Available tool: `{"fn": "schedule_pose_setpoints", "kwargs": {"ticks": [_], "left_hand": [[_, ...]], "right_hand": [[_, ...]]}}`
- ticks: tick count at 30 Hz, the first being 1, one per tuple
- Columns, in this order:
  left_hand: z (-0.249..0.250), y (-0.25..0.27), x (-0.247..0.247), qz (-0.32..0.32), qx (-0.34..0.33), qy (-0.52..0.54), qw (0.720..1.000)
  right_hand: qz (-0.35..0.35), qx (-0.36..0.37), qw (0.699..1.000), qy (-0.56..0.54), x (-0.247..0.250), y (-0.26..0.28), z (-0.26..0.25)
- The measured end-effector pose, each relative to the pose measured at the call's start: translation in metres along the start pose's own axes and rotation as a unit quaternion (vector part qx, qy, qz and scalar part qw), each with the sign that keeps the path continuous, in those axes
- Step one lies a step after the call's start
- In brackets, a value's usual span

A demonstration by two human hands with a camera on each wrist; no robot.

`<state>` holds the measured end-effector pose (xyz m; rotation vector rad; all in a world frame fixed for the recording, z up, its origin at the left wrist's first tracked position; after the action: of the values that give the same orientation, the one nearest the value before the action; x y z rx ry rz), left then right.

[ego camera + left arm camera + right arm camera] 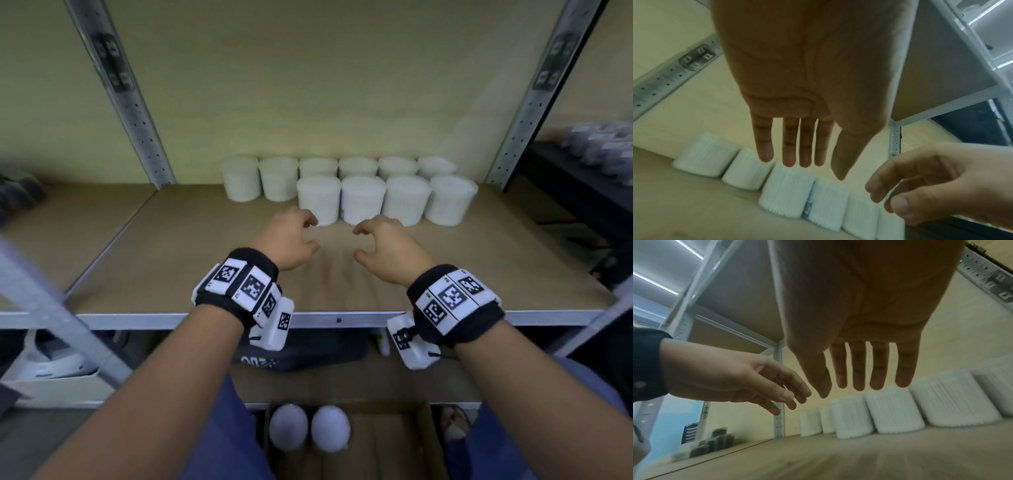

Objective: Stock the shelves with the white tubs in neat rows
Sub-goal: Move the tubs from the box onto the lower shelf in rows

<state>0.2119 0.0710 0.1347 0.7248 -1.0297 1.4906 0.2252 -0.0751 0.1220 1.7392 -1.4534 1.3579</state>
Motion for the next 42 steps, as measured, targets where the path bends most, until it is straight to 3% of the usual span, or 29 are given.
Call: {"fn": "schedule_pose_setpoints", "kwargs": {"ticks": [9,14,25,34,38,42], "left_hand": [[-0.01,0.094,-0.03,-0.041,0.009,0.038,0.998],[-0.023,0.125,-0.061,-0.067,0.017,0.051,0.996],[-0.105,0.16,-0.196,-0.229,0.135,0.039,0.963],[-0.166,0.194,-0.309,-0.353,0.203,-0.025,0.913],[-0.189,0.217,-0.35,-0.367,0.232,-0.096,0.896],[-0.201,0.229,-0.372,-0.33,0.226,-0.159,0.903]], "right_hand": [[-0.039,0.014,0.999,-0.03,-0.036,0.084,-0.02],[-0.11,0.013,0.993,-0.033,-0.082,0.113,-0.024],[-0.297,-0.076,0.952,0.007,-0.23,0.136,0.025],[-0.364,-0.119,0.924,0.025,-0.341,0.174,0.084],[-0.381,-0.132,0.915,0.028,-0.375,0.192,0.108],[-0.399,-0.144,0.905,0.036,-0.403,0.202,0.119]]}}
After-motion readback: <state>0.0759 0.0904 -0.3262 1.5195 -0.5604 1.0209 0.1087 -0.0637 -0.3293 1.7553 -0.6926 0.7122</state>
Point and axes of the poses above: each hand's wrist, its own y-axis away from the middle knuckle, its own x-axis out of the back of the hand, z = x × y, the point moved 10 cm from there along -y, towards the middle knuckle, and after that the axes turned 7 degrees about z, right-handed, at the moved point
